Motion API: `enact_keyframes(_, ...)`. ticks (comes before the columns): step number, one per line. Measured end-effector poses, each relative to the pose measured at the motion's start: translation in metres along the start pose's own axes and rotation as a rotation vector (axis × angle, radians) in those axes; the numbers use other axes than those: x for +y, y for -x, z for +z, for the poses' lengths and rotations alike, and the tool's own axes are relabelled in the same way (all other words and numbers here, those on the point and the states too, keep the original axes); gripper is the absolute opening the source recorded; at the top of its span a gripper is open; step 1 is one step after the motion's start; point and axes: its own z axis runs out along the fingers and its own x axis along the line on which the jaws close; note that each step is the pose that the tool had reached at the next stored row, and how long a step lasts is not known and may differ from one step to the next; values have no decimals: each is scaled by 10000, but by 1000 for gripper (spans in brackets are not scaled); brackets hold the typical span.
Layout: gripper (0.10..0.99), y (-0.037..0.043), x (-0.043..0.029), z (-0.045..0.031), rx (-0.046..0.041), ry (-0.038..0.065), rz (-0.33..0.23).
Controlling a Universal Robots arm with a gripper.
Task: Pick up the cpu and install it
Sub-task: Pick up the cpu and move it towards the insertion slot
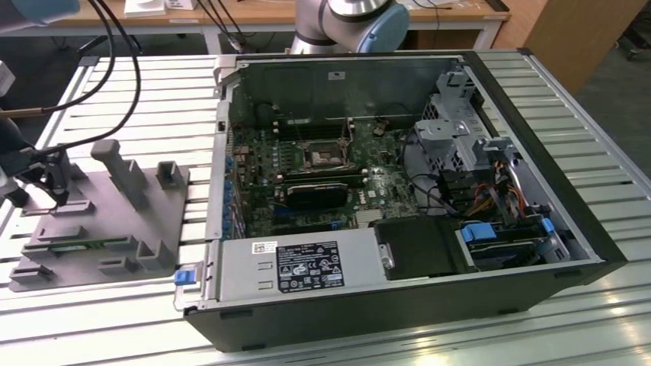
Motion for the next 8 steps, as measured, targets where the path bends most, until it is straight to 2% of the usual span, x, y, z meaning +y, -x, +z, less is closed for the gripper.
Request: enact_keyframes(8,545,-1,1,-23,0,0,0)
